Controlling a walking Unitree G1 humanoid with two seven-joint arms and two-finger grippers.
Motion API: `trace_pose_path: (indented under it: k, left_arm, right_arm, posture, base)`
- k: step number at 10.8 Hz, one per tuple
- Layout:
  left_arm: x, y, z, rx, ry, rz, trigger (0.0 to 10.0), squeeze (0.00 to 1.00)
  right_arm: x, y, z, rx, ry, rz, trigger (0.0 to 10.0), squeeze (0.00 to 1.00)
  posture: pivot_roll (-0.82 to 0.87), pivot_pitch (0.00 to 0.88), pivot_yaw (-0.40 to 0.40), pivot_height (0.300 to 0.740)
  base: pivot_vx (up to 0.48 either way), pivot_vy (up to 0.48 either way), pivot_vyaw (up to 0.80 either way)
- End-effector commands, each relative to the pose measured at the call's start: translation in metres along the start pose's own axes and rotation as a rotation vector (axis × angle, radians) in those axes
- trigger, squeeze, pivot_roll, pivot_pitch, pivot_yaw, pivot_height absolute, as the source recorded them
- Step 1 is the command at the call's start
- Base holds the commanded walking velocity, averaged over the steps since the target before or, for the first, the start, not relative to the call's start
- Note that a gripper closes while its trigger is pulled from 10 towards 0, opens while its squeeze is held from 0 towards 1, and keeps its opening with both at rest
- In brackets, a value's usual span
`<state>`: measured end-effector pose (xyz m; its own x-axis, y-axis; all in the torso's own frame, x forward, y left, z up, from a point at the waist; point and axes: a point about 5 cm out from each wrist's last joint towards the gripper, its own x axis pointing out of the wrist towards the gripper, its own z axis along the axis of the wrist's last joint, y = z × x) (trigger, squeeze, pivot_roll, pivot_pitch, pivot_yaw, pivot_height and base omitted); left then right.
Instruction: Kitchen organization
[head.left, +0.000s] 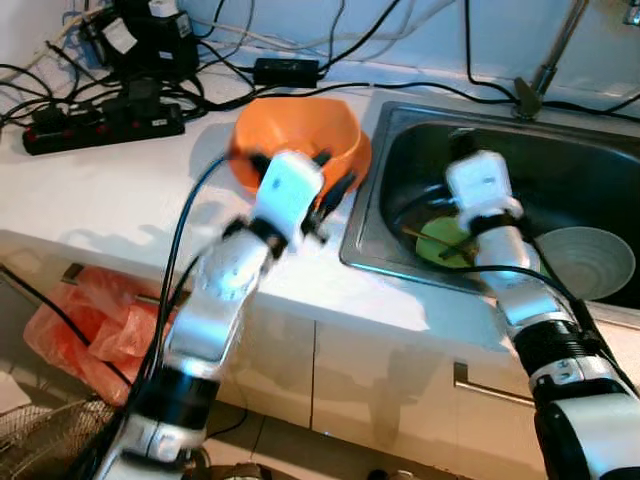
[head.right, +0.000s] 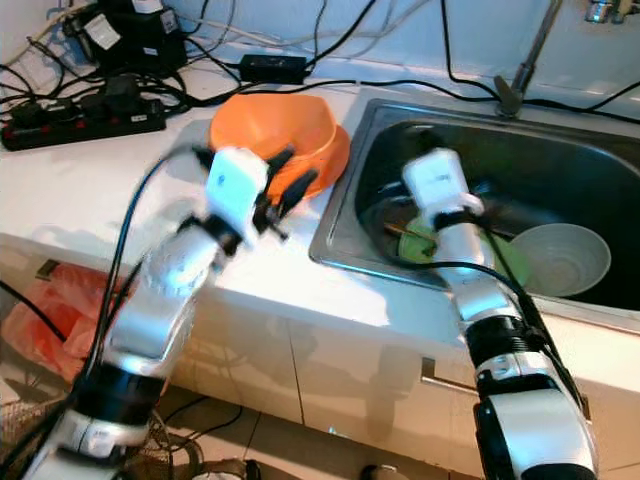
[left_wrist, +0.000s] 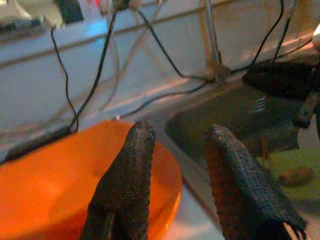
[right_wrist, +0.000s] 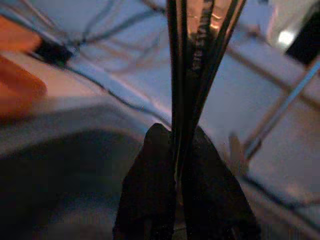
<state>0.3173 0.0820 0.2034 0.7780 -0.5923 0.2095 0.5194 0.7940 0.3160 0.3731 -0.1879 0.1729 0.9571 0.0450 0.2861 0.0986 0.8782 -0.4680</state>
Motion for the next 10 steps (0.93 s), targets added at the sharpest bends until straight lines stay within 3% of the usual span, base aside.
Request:
trace_pose_path:
  k: [1,4,10]
  left_arm:
    - [-0.003,-0.003,-0.006,-0.032,0.022,-0.007,10.0,0.00]
    - [-0.008,-0.012,-0.028,-0.136,0.069,0.018,10.0,0.00]
    - [-0.011,-0.013,-0.051,-0.211,0.133,0.047,10.0,0.00]
  right_arm:
    - [0.004,-0.005,0.000,0.066,0.034,-0.042,10.0,0.00]
    - [0.005,-0.008,-0.005,0.206,0.089,-0.093,10.0,0.00]
    - [-0.003,-0.003,-0.024,0.276,0.194,-0.085,10.0,0.00]
  posture:
    - [0.09,0.066,0.005,0.740]
    - [0.09,0.068,0.002,0.740]
    - [0.09,0.081,-0.001,0.740]
  base:
    - [0.000,0.000,0.00]
    - [0.000,0.000,0.00]
    - [0.000,0.000,0.00]
